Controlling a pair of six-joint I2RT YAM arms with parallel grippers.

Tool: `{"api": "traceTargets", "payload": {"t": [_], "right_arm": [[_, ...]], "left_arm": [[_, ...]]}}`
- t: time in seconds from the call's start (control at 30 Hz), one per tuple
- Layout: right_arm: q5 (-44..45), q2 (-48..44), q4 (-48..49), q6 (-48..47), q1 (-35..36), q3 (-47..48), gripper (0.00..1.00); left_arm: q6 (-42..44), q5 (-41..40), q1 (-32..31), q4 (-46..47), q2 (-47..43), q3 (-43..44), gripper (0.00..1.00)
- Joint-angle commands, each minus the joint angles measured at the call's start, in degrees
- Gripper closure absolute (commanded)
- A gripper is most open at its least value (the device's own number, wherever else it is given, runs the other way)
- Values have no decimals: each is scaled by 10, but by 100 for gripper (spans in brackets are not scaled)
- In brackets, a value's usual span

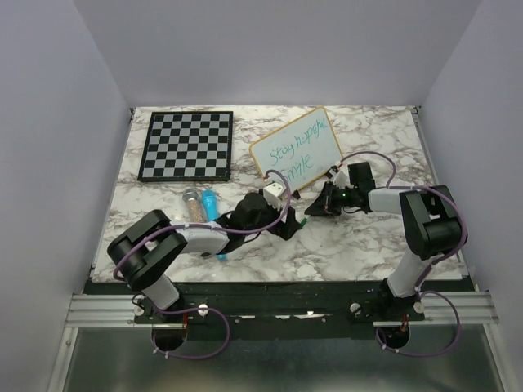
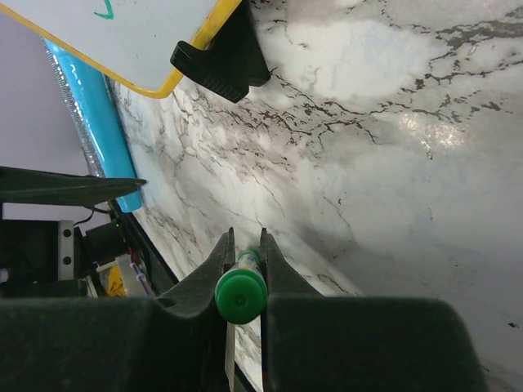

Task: Write a sentence on the whiteboard
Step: Insert the whiteboard marker without the cap into the pen cap.

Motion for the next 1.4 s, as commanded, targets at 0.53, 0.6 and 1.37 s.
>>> {"api": "traceTargets", "payload": {"t": [0.53, 0.6, 1.37], "right_arm": [[-37, -6, 0, -34, 4, 7, 99], [-42, -5, 3, -33, 4, 7, 99], [-47, 9, -7, -46, 12, 3, 99]], "left_arm": [[-41, 236, 60, -12, 176, 74, 32], [-34, 231, 60, -22, 184, 83, 36], [-33, 243, 47, -58, 208, 131, 100]]}}
